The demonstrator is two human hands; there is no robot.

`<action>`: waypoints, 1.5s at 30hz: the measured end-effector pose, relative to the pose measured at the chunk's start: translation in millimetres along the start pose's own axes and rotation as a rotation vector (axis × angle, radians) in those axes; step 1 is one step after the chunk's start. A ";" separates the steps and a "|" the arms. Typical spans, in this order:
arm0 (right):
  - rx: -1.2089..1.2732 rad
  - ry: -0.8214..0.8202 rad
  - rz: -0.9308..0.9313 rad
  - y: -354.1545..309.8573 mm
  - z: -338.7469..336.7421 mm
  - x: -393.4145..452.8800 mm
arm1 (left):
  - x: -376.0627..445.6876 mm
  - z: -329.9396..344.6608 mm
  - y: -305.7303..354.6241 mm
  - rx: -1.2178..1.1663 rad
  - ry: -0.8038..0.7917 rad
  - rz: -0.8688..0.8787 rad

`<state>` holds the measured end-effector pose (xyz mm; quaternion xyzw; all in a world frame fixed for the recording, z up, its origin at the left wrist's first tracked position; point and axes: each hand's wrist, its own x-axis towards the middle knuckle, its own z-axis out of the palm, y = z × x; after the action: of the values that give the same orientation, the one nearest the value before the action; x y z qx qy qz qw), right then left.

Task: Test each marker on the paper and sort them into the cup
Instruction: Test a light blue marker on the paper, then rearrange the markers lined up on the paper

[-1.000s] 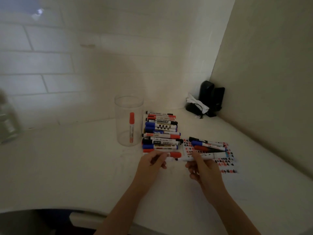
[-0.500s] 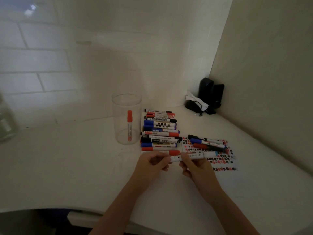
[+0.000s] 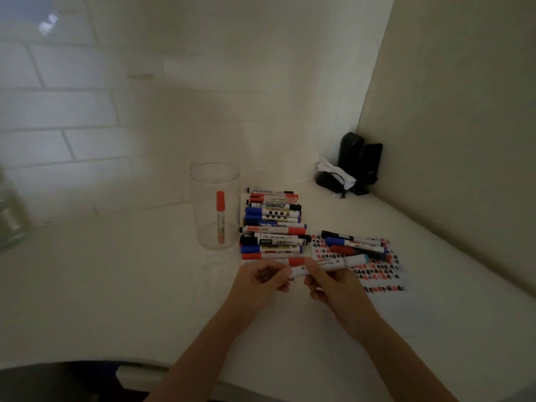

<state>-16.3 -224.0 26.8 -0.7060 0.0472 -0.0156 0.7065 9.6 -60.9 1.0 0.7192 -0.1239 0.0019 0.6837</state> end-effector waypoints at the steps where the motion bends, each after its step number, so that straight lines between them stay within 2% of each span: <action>1: -0.026 -0.018 0.017 -4.8 -3.5 -0.9 | -0.9 0.8 0.9 0.005 0.022 0.007; 5: -0.053 0.024 0.050 -17.1 -34.7 -3.1 | -2.0 -0.3 -0.4 0.010 0.102 0.021; 8: -0.370 0.078 -0.074 -18.4 -59.1 -2.5 | -2.1 -0.3 -3.4 0.121 0.090 0.028; 11: -0.786 -0.097 -0.191 -12.7 -63.1 0.1 | -0.7 0.9 -7.3 0.258 0.038 0.093; 13: -0.927 -0.206 -0.219 -6.8 -59.1 2.4 | 0.9 0.5 -12.2 0.299 0.047 0.137; 15: -1.002 -0.219 -0.246 -1.3 -60.1 9.2 | 2.4 1.2 -16.6 0.299 0.052 0.159; 18: -1.032 -0.004 -0.262 0.2 -80.2 27.8 | 2.7 0.6 -21.0 0.403 0.117 0.172; 21: -1.147 0.229 -0.277 4.8 -114.7 47.6 | 7.2 -12.6 -27.8 0.826 0.249 0.284; 23: -1.243 0.256 -0.215 8.6 -128.2 59.3 | 9.8 -22.7 -30.3 1.018 0.290 0.297; 26: -1.306 0.269 -0.138 11.4 -125.9 69.8 | 16.0 -29.7 -29.0 1.111 0.269 0.265; 28: -1.327 0.341 -0.164 14.8 -119.7 72.8 | 22.2 -30.8 -27.9 1.130 0.263 0.264; 31: -1.215 0.403 -0.323 14.1 -100.7 67.5 | 30.1 -30.8 -26.4 1.154 0.250 0.257; 34: -1.088 0.191 -0.456 8.9 -67.4 49.9 | 31.2 -27.8 -27.7 1.181 0.197 0.278; 36: -1.112 0.046 -0.479 8.9 -42.0 35.8 | 28.8 -25.0 -28.2 1.150 0.138 0.293; 38: -1.138 -0.024 -0.487 11.9 -21.5 28.5 | 27.7 -22.9 -26.2 1.126 0.104 0.310; 40: -1.149 -0.033 -0.518 11.6 -7.2 27.2 | 24.7 -20.0 -15.4 1.019 0.081 0.358; 43: -1.109 -0.018 -0.580 5.7 -0.4 29.4 | 10.5 -8.4 15.4 0.665 0.189 0.467; 45: -1.050 0.029 -0.540 -4.5 -4.7 25.1 | 0.9 -5.5 27.6 0.510 0.196 0.413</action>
<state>8.4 -231.0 30.2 -0.9479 -0.1232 -0.1792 0.2329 6.4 -56.6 28.7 0.8231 -0.1959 0.2403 0.4758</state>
